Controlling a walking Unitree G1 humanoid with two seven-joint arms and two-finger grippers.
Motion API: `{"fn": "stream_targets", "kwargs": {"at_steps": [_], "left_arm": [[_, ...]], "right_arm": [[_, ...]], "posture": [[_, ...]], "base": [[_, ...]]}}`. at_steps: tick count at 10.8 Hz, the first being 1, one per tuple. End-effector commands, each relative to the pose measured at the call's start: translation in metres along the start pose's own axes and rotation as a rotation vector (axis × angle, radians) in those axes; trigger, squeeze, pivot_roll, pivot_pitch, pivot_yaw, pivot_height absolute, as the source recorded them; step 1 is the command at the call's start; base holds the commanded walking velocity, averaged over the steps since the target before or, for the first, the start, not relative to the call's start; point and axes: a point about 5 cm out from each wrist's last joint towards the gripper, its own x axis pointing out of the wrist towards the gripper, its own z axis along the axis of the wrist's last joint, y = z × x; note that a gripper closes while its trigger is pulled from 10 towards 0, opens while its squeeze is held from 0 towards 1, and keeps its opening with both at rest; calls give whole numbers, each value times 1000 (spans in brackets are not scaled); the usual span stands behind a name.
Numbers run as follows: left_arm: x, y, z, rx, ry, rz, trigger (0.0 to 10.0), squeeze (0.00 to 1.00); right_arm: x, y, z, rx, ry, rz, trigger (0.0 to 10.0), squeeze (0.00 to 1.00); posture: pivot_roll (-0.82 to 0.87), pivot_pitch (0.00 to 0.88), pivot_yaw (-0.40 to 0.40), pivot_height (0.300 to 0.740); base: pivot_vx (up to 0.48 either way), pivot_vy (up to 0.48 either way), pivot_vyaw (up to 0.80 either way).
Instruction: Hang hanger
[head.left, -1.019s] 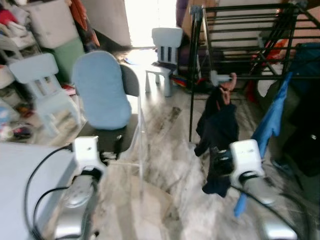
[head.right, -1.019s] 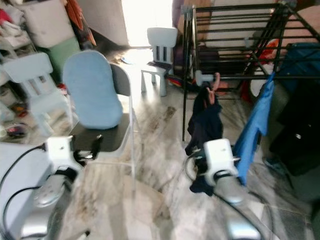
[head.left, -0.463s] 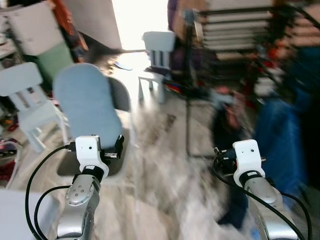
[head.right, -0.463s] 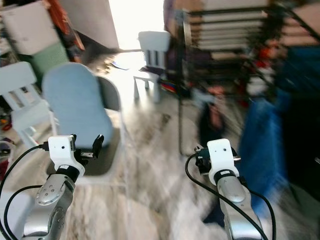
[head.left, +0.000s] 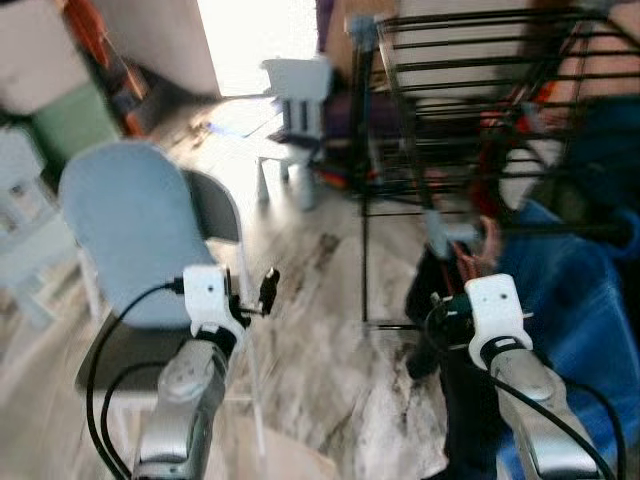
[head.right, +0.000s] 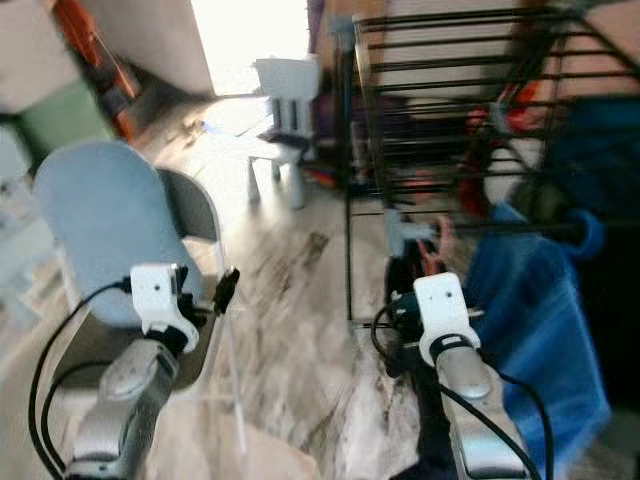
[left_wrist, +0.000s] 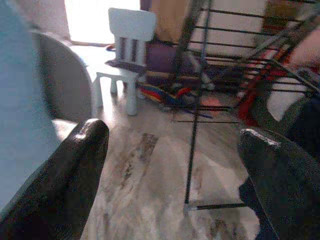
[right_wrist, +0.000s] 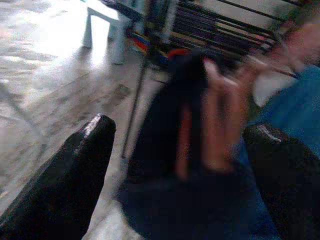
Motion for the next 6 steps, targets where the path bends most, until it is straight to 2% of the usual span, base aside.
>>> {"fn": "stream_targets", "kwargs": {"at_steps": [1,3,5,6], "left_arm": [[-4,10,-4,1,31,43,10000,0],[-5,11,-5,-5,44,40,10000,0],[-9,12,-6,-14,62,7,10000,0],[-11,15,-7,-3,75,-1,10000,0]], "right_arm": [[1,8,7,7,-21,21,10000,0],[-2,7,6,4,-21,16,10000,0],[-9,0,3,-14,-12,-54,10000,0],[-14,-6,-7,-10,43,-118,10000,0]], "posture": [[-229,0,64,740],[-230,0,63,740],[-232,0,63,740],[-233,0,67,740]], "base": [[0,0,0],[0,0,0],[0,0,0],[0,0,-800]]}}
